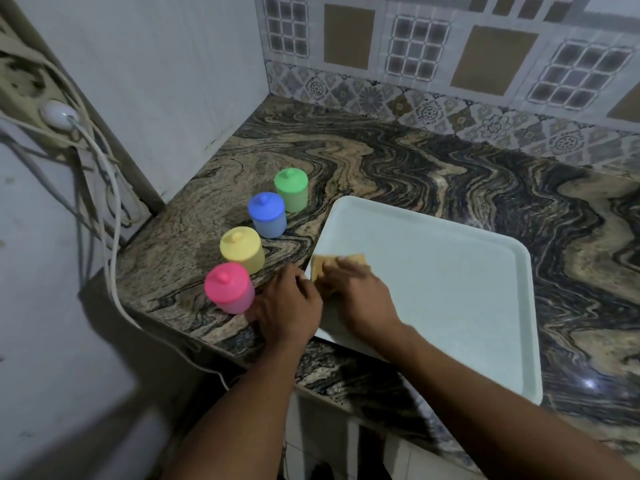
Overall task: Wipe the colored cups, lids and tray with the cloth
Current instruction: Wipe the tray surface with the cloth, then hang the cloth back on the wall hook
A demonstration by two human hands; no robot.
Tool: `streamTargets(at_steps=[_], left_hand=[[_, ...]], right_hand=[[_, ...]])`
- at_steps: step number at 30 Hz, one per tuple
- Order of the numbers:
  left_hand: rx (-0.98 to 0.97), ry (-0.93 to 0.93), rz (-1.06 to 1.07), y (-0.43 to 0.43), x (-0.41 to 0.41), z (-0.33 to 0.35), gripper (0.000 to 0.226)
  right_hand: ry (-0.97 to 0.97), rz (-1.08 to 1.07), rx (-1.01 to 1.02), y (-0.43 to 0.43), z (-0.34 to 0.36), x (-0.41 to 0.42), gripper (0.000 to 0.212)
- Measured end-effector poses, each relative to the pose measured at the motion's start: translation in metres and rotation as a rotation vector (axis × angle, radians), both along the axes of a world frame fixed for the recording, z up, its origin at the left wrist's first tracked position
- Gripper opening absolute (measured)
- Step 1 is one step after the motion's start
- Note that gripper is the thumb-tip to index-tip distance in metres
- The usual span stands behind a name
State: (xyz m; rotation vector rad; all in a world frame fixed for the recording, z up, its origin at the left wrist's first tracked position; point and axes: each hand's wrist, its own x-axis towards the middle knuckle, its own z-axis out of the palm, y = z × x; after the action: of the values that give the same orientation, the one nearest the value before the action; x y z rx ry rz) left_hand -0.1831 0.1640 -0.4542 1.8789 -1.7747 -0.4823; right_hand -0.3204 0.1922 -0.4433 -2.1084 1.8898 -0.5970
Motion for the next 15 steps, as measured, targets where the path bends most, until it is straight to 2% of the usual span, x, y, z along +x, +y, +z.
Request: streamTargets(at_steps=[2, 5, 6, 7, 10, 11, 14, 15], left_hand=[[0.004, 0.035, 0.008, 0.001, 0.000, 0.000, 0.007], [0.016, 0.073, 0.020, 0.001, -0.001, 0.002, 0.006], [0.022, 0.077, 0.021, 0.001, 0.000, 0.004, 0.005], [0.028, 0.078, 0.016, 0.001, 0.000, 0.003, 0.005], [0.067, 0.103, -0.006, 0.005, 0.000, 0.006, 0.004], [0.076, 0.119, -0.017, 0.007, -0.002, 0.013, 0.006], [0.041, 0.101, -0.068, 0.011, -0.012, 0.025, 0.021], [0.062, 0.180, -0.078, 0.010, -0.015, 0.035, 0.025]], right_hand=[[-0.052, 0.111, 0.010, 0.030, 0.005, -0.001, 0.030], [-0.179, 0.155, 0.163, 0.053, 0.019, -0.014, 0.029], [-0.284, 0.110, 0.212, 0.053, 0.024, -0.020, 0.030], [-0.470, 0.013, 0.249, 0.052, 0.031, -0.028, 0.031], [-1.227, -0.405, 0.406, 0.046, 0.060, -0.050, 0.024], [-1.396, -0.464, 0.472, 0.045, 0.074, -0.055, 0.019], [-1.544, -0.429, 0.572, 0.043, 0.101, -0.063, 0.014], [-1.534, -0.399, 0.558, 0.042, 0.109, -0.063, 0.013]])
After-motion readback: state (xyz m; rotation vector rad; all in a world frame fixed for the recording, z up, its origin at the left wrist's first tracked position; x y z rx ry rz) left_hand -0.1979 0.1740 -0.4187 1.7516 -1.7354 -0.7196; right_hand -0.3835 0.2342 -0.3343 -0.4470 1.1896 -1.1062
